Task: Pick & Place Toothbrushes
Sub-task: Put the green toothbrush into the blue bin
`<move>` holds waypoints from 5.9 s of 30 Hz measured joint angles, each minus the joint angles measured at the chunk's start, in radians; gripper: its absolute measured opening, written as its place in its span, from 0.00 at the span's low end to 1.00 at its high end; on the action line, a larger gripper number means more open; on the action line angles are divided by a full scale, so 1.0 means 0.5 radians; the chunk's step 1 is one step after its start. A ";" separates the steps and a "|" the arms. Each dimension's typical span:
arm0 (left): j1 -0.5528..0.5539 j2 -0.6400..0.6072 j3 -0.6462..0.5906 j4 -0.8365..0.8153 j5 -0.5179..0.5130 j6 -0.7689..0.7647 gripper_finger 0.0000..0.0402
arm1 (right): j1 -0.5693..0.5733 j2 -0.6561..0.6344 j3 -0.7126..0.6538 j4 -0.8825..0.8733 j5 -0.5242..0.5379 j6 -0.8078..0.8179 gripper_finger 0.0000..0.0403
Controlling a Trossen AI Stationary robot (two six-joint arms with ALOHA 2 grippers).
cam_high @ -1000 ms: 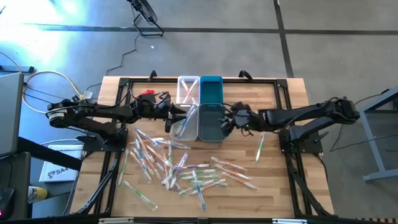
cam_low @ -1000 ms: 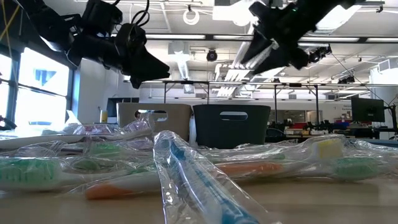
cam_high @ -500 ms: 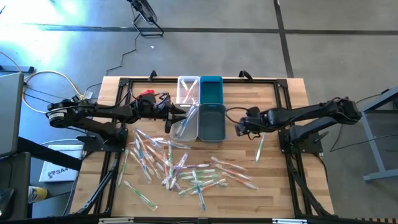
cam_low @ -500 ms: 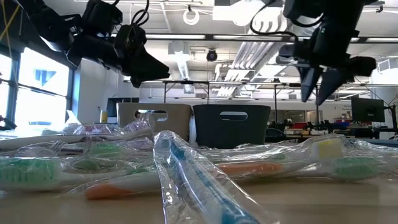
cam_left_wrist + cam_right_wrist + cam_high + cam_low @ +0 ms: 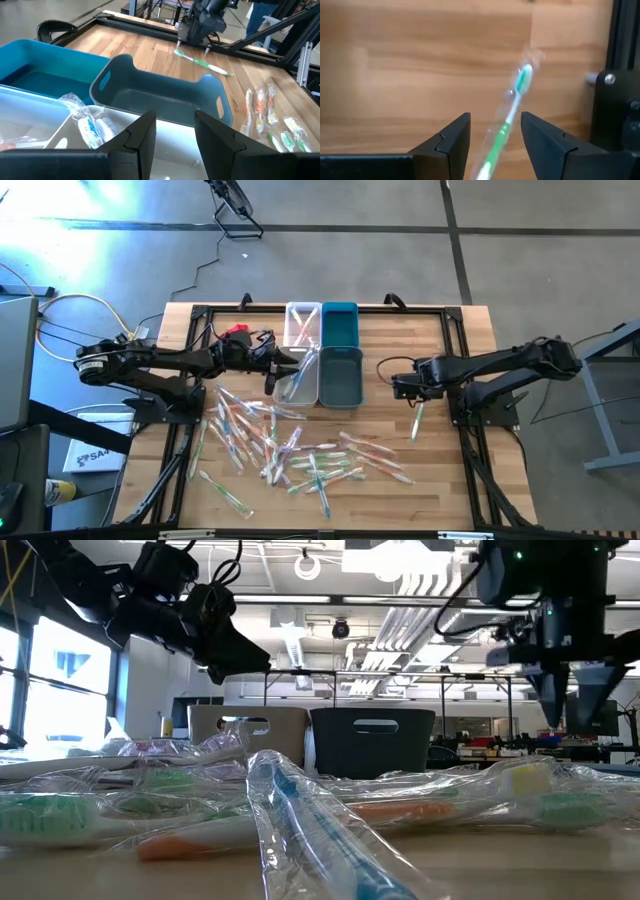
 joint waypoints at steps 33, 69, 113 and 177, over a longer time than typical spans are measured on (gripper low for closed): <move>0.000 0.000 0.000 0.002 -0.001 -0.002 0.33 | 0.001 -0.003 -0.610 0.689 -0.110 0.096 0.24; 0.001 -0.589 0.000 -0.320 -0.057 0.009 0.33 | -0.014 -0.209 -0.231 0.722 0.372 -0.781 0.01; 0.000 -0.719 0.000 -0.621 -0.887 0.354 0.33 | -0.402 -0.014 -0.011 2.546 0.222 -2.577 0.01; 0.000 -0.719 0.000 -0.645 -0.885 0.305 0.33 | -0.489 0.750 -0.011 2.825 -0.210 -2.285 0.07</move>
